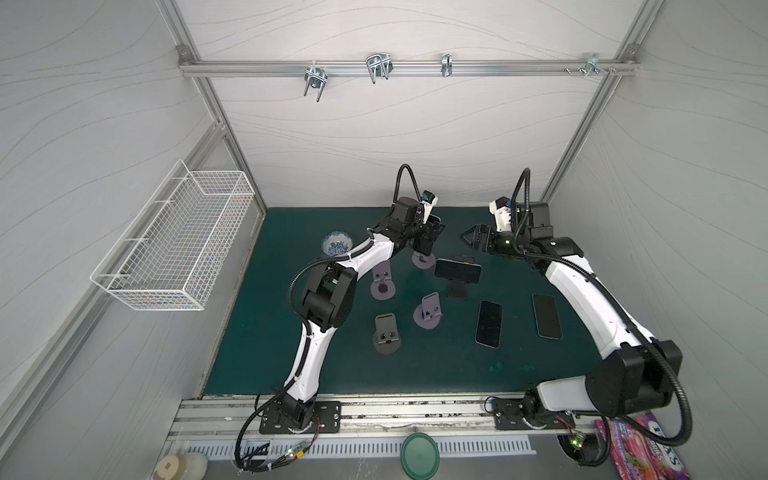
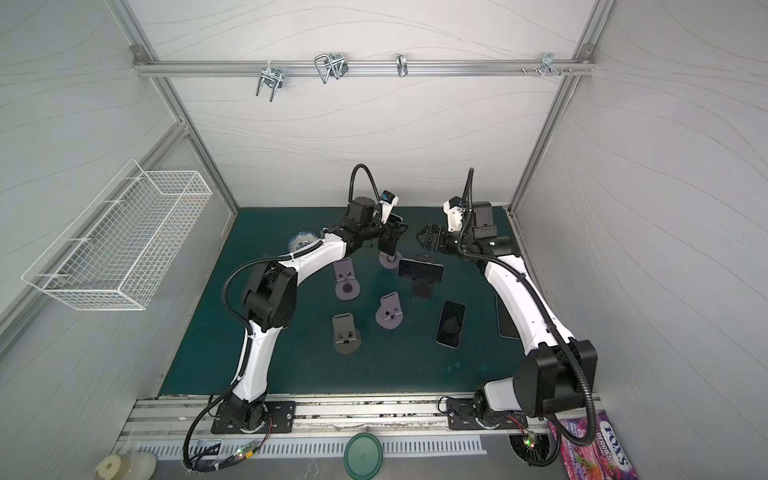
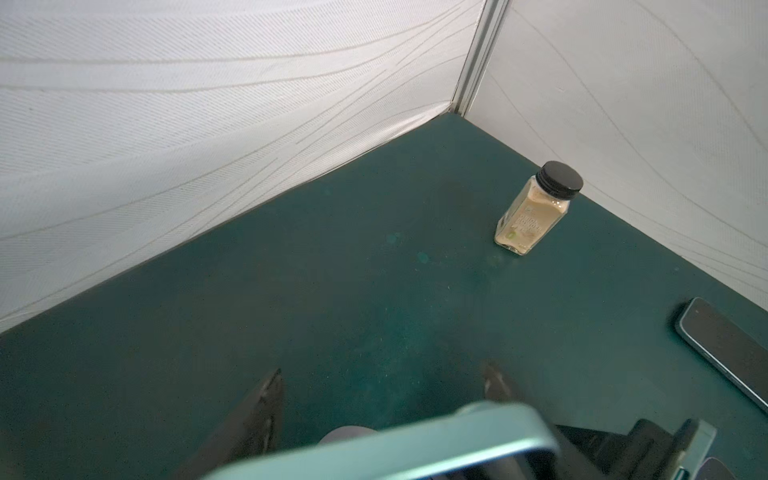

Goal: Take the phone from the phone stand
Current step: 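Lift the teal phone up off the lilac stand with the left gripper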

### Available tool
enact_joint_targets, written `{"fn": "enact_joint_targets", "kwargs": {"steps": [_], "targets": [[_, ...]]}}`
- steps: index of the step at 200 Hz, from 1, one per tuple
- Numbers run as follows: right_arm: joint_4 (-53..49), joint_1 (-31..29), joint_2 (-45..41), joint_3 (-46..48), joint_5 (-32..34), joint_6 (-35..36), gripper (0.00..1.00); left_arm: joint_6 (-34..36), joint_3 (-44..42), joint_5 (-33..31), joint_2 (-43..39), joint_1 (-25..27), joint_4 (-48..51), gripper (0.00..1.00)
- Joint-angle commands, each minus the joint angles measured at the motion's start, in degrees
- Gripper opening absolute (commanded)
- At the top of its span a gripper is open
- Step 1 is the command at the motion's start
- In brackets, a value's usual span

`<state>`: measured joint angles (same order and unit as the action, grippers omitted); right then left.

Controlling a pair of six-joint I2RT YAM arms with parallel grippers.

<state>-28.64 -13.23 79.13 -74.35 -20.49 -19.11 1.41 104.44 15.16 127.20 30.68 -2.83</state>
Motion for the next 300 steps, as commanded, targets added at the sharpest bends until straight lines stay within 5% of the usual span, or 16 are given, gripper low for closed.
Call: {"fn": "enact_joint_targets", "kwargs": {"steps": [1, 300], "targets": [[-1.25, -0.69, -1.79, -1.83, -0.52, -0.18, 0.88, -0.55, 3.25, 0.11, -5.02, -0.31, -2.71, 0.57], [-15.39, -17.79, -17.09, -2.65, 12.23, -5.52, 0.85, -1.43, -9.10, -3.52, -32.19, 7.37, 14.57, 0.53]]}}
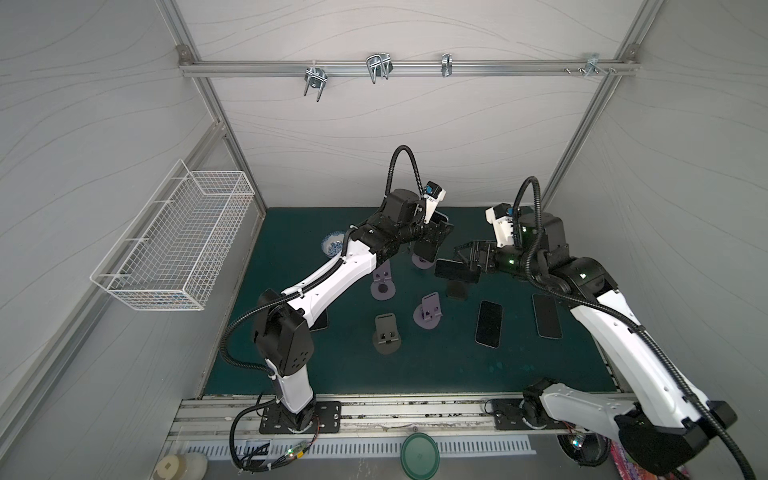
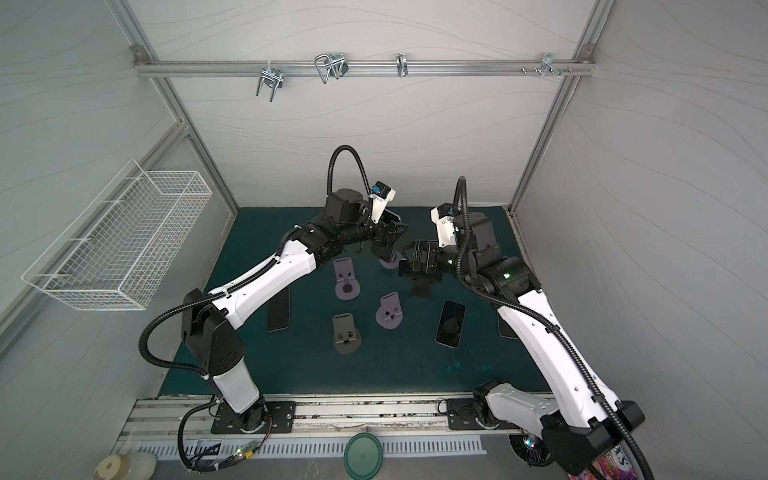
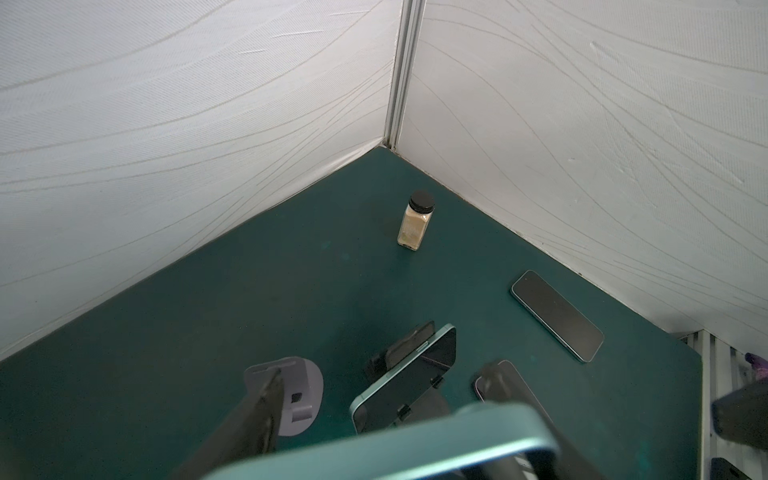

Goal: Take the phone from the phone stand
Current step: 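Lift the teal phone up off the lilac stand with the left gripper, then carry the teal phone toward the robot while the right gripper approaches the black stand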

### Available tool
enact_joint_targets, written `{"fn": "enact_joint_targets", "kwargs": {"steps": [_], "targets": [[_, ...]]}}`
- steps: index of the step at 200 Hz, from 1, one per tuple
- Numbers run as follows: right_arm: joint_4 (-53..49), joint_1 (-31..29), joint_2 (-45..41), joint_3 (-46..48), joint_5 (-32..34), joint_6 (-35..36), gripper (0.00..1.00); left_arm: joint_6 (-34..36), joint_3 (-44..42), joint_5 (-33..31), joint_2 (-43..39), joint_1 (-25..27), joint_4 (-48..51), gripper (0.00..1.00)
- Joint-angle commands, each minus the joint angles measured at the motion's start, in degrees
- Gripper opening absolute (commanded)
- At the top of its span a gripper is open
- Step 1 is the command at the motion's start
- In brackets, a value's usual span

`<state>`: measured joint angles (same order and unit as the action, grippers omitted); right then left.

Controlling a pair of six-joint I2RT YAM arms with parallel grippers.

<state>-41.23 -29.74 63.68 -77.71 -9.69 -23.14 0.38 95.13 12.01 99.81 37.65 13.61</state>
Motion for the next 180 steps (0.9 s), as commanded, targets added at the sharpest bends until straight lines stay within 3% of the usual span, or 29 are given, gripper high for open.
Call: {"fn": "enact_joint_targets", "kwargs": {"steps": [1, 111, 180], "targets": [[-2.76, -1.38, -1.72, 0.76, 1.56, -1.62, 0.85, -0.39, 0.13, -0.35, -4.89, 0.40, -1.89, 0.53], [-3.11, -10.91, 0.85, -2.03, 8.03, -4.53, 0.83, 0.41, -8.30, -2.87, -15.92, 0.54, 0.07, 0.53], [-3.33, -14.61, 3.78, -6.27, 9.65, -4.63, 0.82, 0.13, -8.67, -7.19, -20.11, 0.50, 5.23, 0.53]]}}
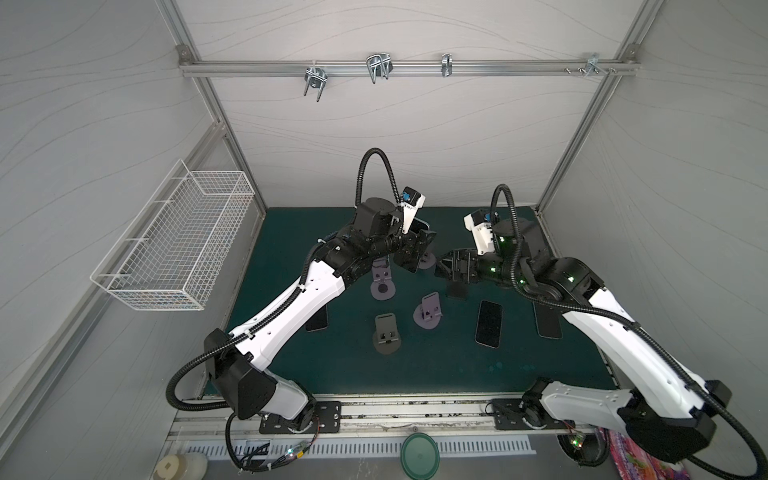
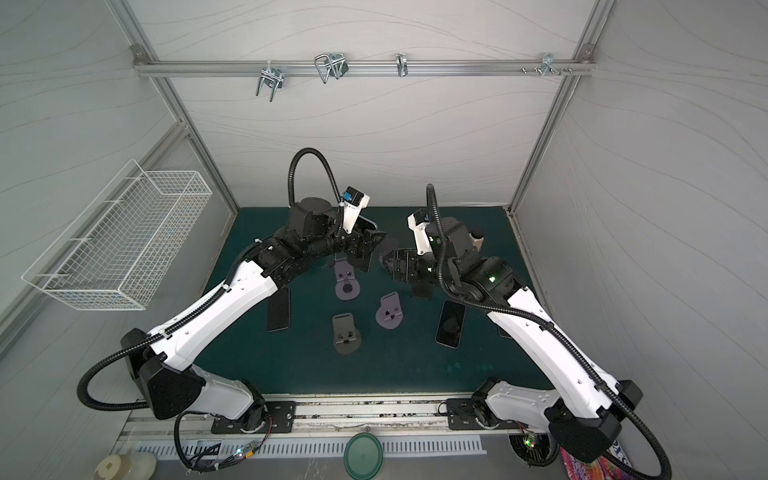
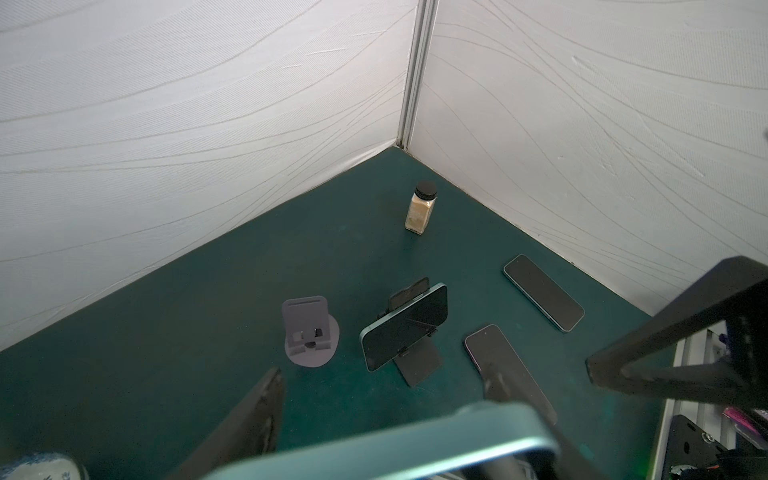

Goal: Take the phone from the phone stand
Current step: 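Carry the teal phone toward the robot while the right gripper approaches the black stand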

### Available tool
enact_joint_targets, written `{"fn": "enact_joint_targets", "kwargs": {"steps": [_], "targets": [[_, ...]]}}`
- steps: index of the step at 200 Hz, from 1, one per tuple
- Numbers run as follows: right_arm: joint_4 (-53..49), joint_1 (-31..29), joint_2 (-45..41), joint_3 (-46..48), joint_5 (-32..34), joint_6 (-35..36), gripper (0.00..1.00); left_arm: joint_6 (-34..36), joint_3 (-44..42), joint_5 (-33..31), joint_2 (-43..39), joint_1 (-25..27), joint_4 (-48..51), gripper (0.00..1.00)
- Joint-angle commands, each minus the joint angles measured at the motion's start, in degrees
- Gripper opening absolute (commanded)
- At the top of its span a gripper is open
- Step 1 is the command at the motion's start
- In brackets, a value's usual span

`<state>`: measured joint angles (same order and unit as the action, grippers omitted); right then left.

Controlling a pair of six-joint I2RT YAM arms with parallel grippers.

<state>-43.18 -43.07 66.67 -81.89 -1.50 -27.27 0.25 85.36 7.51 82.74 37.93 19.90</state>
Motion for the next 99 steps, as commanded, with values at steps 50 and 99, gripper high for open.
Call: {"fn": "enact_joint_targets", "kwargs": {"steps": [50, 99], "targets": [[-0.95, -2.93, 2.30, -2.47, 1.59, -0.59, 0.81, 0.19, -0.87, -3.94, -5.99, 0.21, 0.58, 0.52], [0.35, -4.29, 3.71, -2.27, 2.16, -0.77, 0.81, 0.08, -2.01, -4.26, -7.15, 0.21, 2.18, 0.52]]}}
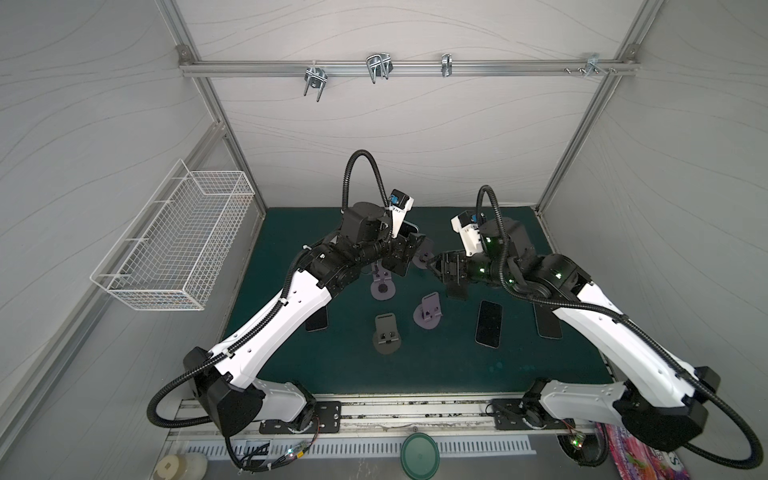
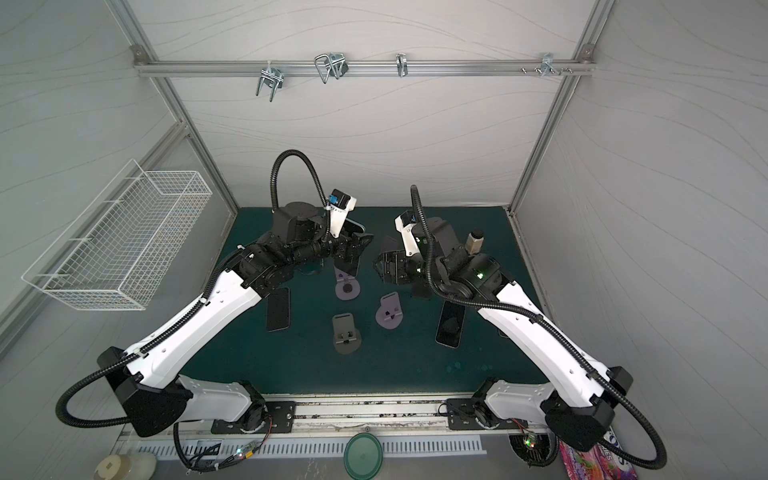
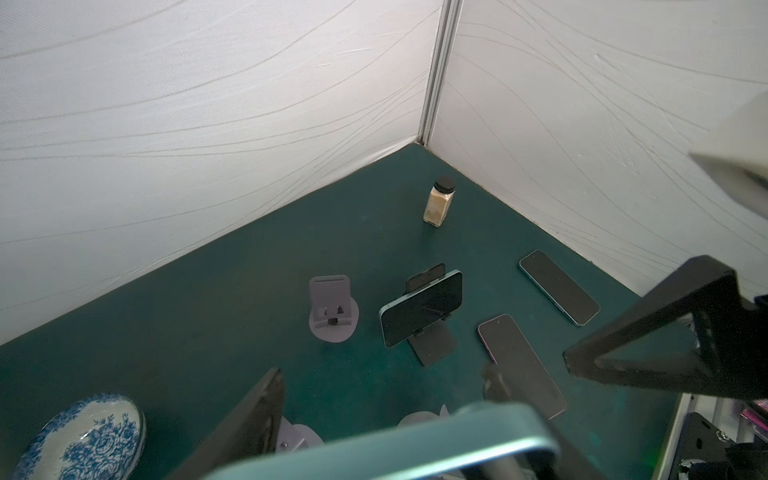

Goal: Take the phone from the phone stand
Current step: 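Carry the teal phone toward the robot while the right gripper approaches the black stand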

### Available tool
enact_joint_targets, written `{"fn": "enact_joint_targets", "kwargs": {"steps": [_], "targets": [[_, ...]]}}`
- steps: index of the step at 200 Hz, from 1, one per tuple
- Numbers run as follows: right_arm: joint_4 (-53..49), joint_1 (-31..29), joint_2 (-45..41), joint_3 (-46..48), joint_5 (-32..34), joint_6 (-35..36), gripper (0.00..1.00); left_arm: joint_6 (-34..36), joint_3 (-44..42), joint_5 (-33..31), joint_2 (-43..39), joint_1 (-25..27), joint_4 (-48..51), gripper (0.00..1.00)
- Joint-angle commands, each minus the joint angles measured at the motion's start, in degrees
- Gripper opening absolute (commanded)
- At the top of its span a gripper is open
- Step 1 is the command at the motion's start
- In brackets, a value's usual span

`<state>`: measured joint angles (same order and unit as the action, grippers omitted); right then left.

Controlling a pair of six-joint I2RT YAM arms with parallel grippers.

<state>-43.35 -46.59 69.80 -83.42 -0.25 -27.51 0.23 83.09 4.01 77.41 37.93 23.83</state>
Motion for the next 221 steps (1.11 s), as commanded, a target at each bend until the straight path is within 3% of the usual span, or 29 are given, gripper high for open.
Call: {"fn": "enact_joint_targets", "kwargs": {"steps": [1, 221], "targets": [[0.54, -0.82, 0.59, -0.76, 0.93, -0.57, 0.81, 0.11, 0.20, -0.76, -1.86, 0.21, -1.76, 0.52], [4.90, -3.74, 4.74, -0.48, -1.07, -0.62, 0.81, -0.05, -3.05, -6.11, -8.90, 0.21, 6.60, 0.51]]}}
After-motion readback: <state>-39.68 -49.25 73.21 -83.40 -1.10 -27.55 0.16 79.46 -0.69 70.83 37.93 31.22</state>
